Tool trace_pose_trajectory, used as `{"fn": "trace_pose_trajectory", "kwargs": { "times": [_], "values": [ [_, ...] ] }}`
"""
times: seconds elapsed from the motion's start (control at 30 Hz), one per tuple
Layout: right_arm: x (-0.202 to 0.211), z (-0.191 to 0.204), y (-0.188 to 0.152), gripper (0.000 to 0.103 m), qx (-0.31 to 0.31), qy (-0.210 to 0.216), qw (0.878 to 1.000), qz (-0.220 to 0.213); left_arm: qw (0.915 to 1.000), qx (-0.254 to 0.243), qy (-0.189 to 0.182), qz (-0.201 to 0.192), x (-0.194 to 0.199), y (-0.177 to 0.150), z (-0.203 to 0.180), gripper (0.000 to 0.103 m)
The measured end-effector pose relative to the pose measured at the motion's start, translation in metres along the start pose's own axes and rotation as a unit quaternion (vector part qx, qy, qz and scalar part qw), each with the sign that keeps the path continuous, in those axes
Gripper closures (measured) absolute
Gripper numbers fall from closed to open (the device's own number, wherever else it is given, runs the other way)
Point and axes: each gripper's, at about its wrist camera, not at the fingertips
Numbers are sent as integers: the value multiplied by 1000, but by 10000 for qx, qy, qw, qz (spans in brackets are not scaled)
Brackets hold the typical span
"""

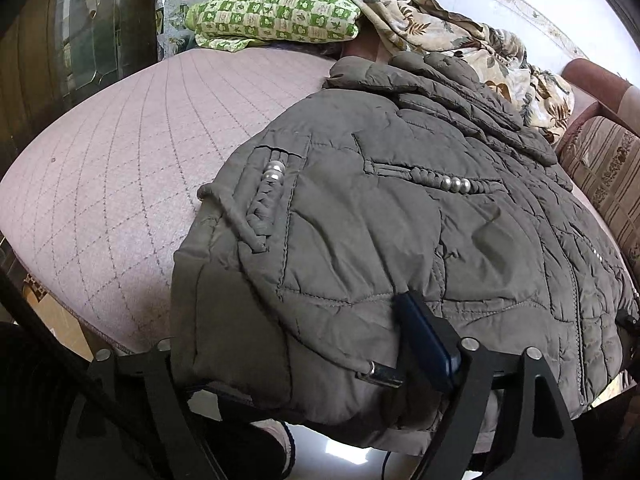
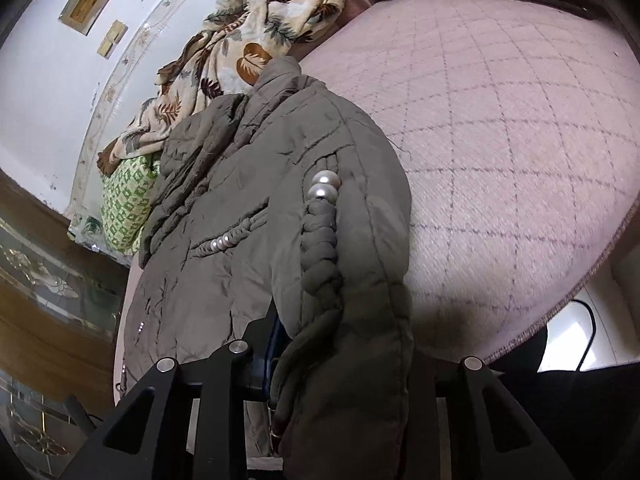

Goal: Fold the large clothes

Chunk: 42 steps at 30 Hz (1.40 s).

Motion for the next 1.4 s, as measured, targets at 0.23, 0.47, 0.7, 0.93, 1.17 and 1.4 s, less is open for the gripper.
{"fn": "trace_pose_trajectory", "kwargs": {
  "times": [0.23, 0.47, 0.7, 0.93, 1.17, 1.4],
  "values": [
    [-5, 1, 2, 65, -48, -65, 10000, 45, 10000, -14, 2, 57, -1, 1, 0, 14],
    [-6, 9, 2, 68, 369, -341, 9987, -56, 9998, -51, -113, -124, 5, 2, 1, 51],
    [-7, 6, 4, 67, 337, -330, 9989, -31, 9993, -200, -131, -296, 13, 3, -3, 68],
    [-7, 7, 5, 66, 398, -365, 9985, -53, 9991, -272, -81, -323, 13, 4, -6, 69],
    [-6, 19, -1, 75, 917, -570, 9938, -269, 9976, -511, 72, -454, 20, 4, -14, 77],
    [-2, 25, -2, 78, 1148, -601, 9907, -416, 9967, -662, 251, -391, 19, 5, -20, 77]
  ]
}}
Point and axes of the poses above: each gripper's, at about its wrist camera, not at the fingertips, and x roughly against the way its jaws point, z to its left, y to its top, and after that the axes turned 14 degrees about -x, right-handed
